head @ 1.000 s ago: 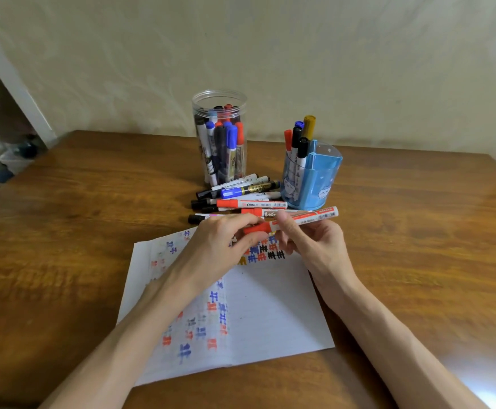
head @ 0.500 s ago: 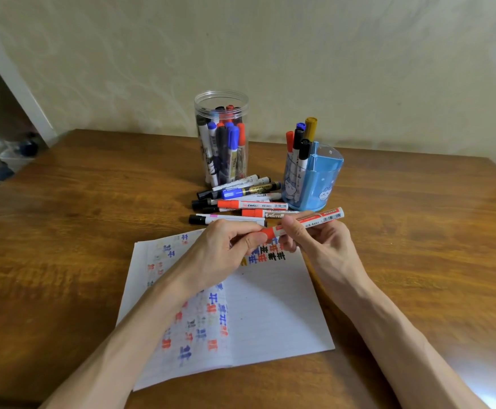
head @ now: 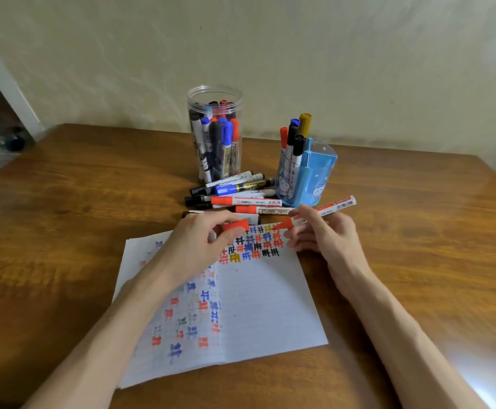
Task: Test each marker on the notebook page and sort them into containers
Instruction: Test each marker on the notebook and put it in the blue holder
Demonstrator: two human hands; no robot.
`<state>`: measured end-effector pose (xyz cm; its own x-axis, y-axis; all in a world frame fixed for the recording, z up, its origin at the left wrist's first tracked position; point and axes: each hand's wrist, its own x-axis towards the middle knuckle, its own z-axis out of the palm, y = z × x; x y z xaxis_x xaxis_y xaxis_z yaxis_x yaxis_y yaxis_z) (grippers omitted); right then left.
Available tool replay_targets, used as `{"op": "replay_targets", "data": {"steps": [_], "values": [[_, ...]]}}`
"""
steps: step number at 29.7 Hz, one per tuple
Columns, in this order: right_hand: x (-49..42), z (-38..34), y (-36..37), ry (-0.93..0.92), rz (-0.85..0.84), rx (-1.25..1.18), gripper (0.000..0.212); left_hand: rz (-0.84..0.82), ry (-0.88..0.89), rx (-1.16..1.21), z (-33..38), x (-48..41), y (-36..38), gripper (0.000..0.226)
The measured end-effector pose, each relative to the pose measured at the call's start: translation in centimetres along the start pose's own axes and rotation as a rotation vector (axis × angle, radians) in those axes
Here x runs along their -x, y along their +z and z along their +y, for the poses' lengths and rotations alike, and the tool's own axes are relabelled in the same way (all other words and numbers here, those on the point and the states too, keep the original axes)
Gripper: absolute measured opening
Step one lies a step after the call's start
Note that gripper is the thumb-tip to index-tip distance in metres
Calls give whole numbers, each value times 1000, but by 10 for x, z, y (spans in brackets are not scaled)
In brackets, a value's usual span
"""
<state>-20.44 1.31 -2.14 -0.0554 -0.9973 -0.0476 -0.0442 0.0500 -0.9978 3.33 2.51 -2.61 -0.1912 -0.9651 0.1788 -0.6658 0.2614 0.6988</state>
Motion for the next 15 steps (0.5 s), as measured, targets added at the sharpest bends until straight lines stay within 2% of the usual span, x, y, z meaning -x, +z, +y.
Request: {"op": "replay_targets", "data": {"steps": [2, 7, 11, 15], "values": [[-2, 0, -5, 26, 22, 46, 28, 5, 23, -71, -2, 0, -1, 33], [3, 3, -7, -83, -32, 185, 23, -8, 73, -104, -1, 3, 1, 40], [3, 4, -11, -44, -103, 18, 36, 4, 89, -114, -4, 5, 1, 34], [2, 7, -12, -64, -37, 98, 31, 8, 90, -102, -4, 6, 0, 44]]}}
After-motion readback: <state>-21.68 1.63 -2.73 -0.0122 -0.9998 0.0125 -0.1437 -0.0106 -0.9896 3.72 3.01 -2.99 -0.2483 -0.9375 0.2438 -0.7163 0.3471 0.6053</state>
